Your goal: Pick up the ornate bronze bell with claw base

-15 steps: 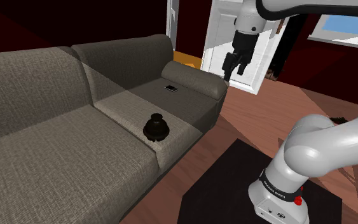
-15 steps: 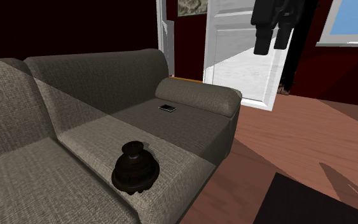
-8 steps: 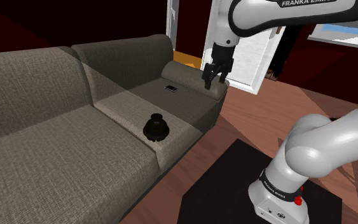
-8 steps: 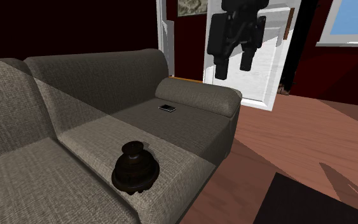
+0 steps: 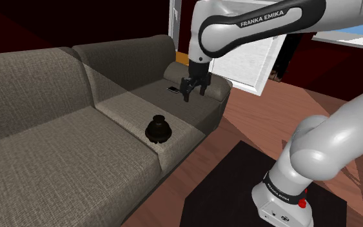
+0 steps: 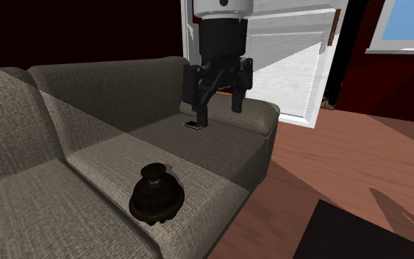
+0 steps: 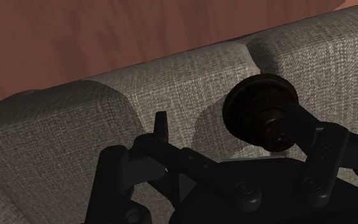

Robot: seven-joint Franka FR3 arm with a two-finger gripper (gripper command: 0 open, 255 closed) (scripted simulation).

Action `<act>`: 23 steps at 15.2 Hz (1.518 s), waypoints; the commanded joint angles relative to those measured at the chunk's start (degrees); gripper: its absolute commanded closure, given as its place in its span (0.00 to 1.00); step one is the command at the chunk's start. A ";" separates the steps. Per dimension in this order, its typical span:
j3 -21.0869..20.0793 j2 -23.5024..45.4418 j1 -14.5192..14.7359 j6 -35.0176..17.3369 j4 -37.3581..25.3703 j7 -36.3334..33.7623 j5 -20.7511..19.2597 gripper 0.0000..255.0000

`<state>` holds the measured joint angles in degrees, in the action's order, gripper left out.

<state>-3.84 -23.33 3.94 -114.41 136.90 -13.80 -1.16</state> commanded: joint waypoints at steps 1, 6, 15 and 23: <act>-0.98 4.19 0.43 -2.67 -1.42 -1.49 0.33 0.00; -3.11 14.67 1.35 -7.92 -6.32 -5.03 0.35 0.00; -4.90 29.08 2.88 -13.81 -14.38 -9.70 -1.16 0.00; -4.81 31.55 2.97 -17.90 -12.73 -10.22 -1.80 1.00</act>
<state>-8.66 8.06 6.89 -132.16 124.16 -23.99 -2.92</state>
